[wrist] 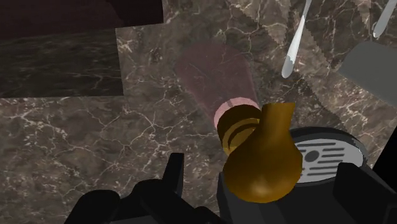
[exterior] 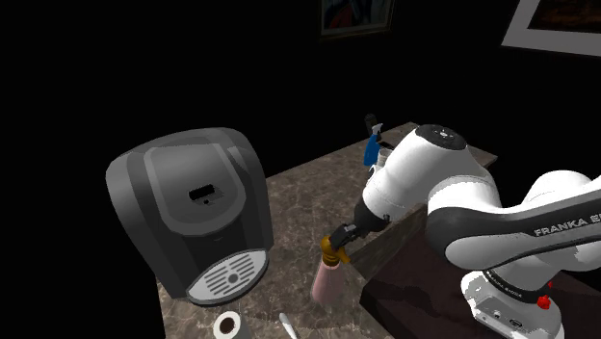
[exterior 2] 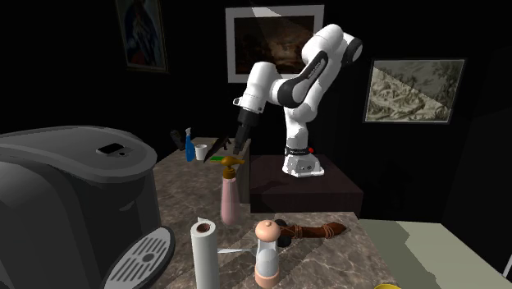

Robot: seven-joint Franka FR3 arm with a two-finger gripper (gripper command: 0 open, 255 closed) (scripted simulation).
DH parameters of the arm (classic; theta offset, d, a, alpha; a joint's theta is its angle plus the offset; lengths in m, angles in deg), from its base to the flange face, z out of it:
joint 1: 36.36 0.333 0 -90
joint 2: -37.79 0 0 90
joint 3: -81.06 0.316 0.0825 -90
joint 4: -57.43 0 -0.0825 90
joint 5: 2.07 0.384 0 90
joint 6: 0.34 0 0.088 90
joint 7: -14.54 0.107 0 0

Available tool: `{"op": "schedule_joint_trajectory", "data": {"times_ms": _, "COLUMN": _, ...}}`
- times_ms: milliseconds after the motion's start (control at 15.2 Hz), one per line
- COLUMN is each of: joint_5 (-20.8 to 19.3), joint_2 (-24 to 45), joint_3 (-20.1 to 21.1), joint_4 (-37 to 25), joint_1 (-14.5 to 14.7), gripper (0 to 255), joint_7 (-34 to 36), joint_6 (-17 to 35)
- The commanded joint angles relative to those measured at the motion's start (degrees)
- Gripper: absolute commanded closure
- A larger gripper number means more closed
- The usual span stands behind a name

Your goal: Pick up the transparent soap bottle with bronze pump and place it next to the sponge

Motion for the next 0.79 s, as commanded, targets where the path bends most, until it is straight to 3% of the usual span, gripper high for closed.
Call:
{"op": "schedule_joint_trajectory", "data": {"times_ms": 0, "joint_5": -0.3, "joint_2": 4.3, "joint_3": 4.7, "joint_4": -0.8, "joint_1": -2.3, "gripper": 0, "joint_7": 2.9, "joint_6": 5.0}}
{"op": "schedule_joint_trajectory", "data": {"times_ms": 528, "joint_5": -3.7, "joint_2": 13.6, "joint_3": 12.1, "joint_4": -1.2, "joint_1": -10.1, "gripper": 0, "joint_7": 5.0, "joint_6": 14.5}}
{"op": "schedule_joint_trajectory", "data": {"times_ms": 726, "joint_5": -3.7, "joint_2": 13.6, "joint_3": 12.1, "joint_4": -1.2, "joint_1": -10.1, "gripper": 0, "joint_7": 5.0, "joint_6": 14.5}}
